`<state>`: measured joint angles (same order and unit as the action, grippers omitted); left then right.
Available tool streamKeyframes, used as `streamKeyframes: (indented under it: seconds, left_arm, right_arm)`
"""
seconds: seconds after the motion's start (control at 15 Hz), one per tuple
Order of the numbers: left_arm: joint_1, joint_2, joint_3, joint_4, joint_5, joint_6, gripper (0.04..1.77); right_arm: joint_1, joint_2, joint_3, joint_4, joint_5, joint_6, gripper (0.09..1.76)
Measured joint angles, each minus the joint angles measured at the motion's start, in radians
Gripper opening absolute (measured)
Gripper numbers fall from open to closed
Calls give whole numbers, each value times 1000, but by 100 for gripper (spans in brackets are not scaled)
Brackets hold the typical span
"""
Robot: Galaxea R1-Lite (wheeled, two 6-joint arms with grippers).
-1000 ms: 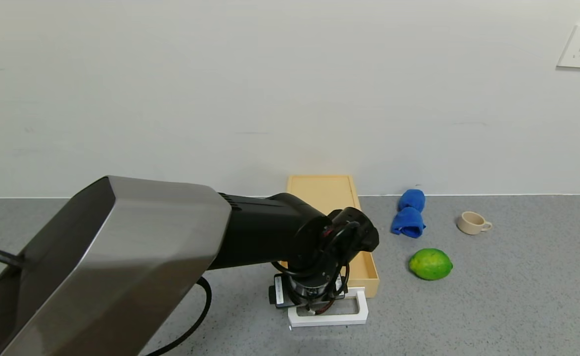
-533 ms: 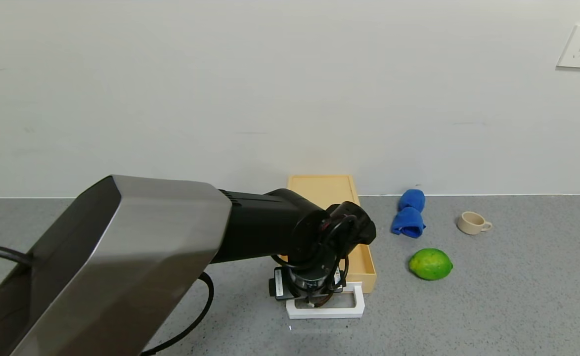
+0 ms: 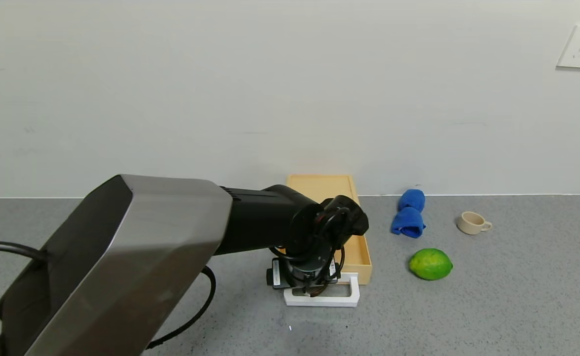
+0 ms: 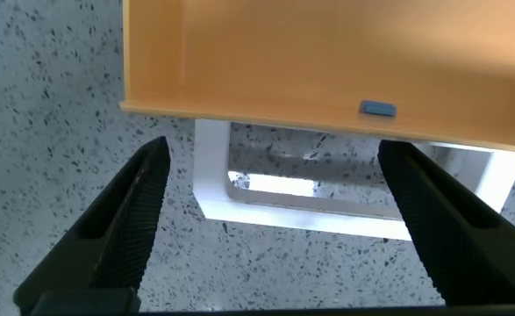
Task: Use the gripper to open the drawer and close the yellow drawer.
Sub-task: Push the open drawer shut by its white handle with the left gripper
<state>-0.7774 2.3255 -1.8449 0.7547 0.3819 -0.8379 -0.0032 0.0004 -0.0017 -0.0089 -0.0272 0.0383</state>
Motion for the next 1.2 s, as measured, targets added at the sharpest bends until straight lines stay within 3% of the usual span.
streamKeyframes:
  seconds: [0.8, 1.2]
  left_arm:
    - [57, 51, -103, -8, 13, 99, 172]
    - [87, 65, -118, -87, 13, 180, 172]
  right_arm:
    - [0, 0, 0, 0, 0, 0, 171]
    - [0, 0, 0, 0, 0, 0, 171]
